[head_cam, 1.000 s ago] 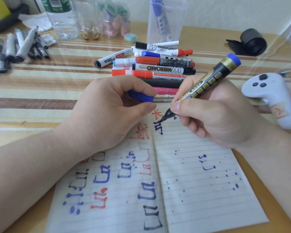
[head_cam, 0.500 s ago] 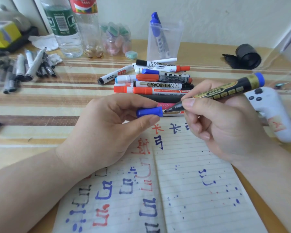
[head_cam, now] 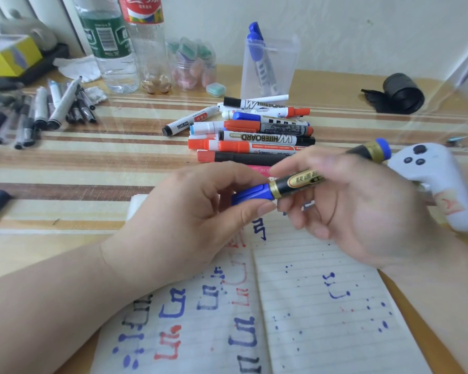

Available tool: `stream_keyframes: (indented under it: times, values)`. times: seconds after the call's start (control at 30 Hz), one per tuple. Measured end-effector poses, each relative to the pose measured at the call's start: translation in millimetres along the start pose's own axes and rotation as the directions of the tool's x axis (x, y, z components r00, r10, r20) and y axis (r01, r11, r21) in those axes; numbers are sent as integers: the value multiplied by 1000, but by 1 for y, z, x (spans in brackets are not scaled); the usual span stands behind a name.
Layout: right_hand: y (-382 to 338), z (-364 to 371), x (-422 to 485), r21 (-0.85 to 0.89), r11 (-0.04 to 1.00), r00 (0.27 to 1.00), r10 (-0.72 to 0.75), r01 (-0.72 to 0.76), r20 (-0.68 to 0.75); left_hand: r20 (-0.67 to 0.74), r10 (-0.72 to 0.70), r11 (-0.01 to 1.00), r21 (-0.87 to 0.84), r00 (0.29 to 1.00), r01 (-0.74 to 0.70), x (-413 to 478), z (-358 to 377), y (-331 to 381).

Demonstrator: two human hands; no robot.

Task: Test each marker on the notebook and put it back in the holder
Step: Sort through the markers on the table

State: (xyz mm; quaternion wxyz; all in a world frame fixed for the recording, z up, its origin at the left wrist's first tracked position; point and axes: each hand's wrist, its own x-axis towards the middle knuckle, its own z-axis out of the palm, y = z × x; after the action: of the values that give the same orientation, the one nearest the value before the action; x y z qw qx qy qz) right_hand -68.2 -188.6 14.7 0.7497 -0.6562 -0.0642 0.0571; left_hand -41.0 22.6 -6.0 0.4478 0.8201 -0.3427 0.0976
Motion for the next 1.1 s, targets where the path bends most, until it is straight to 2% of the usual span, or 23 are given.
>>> stream_keyframes:
  times: [0.1, 0.2, 0.3, 0.4, 0.47, 0.53, 0.73, 0.97, 1.03, 1.1]
  values:
    - [-3, -3, 2, 70, 997, 977, -7, 23, -211, -24, -46, 998, -52, 999, 45, 0, 1, -5]
    - [-3, -7, 4, -41, 996, 954, -89, 81, -286, -16, -72, 981, -183, 997, 68, 1, 1, -8]
    - [1, -5, 0, -229, 970, 984, -117, 85, -131, 15, -68, 960, -270, 998, 70, 0, -2, -5]
    - [3, 3, -7, -277, 946, 985, -156, 170, 71, 17, -126, 909, -397, 992, 123, 0, -4, -3]
    - [3, 6, -11, -324, 922, 977, -182, 210, 114, 7, -199, 877, -445, 980, 181, 1, -6, -3]
    - [1, 10, -13, -332, 913, 971, -209, 235, 115, -3, -215, 862, -470, 977, 188, 2, -6, 0]
    - [2, 20, -12, -208, 947, 970, -243, 243, 29, -108, -164, 877, -471, 981, 95, 2, -5, 15]
    - [0, 22, -10, -151, 975, 984, -170, 162, -44, -97, -135, 902, -423, 986, 82, 2, -7, 17]
    - [-4, 18, -6, -105, 986, 988, -139, 132, -64, -89, -97, 944, -324, 991, 64, 1, -9, 16]
    - [-8, 13, -4, 7, 995, 987, -102, 103, -123, -92, -12, 992, -126, 996, 1, -1, -9, 17]
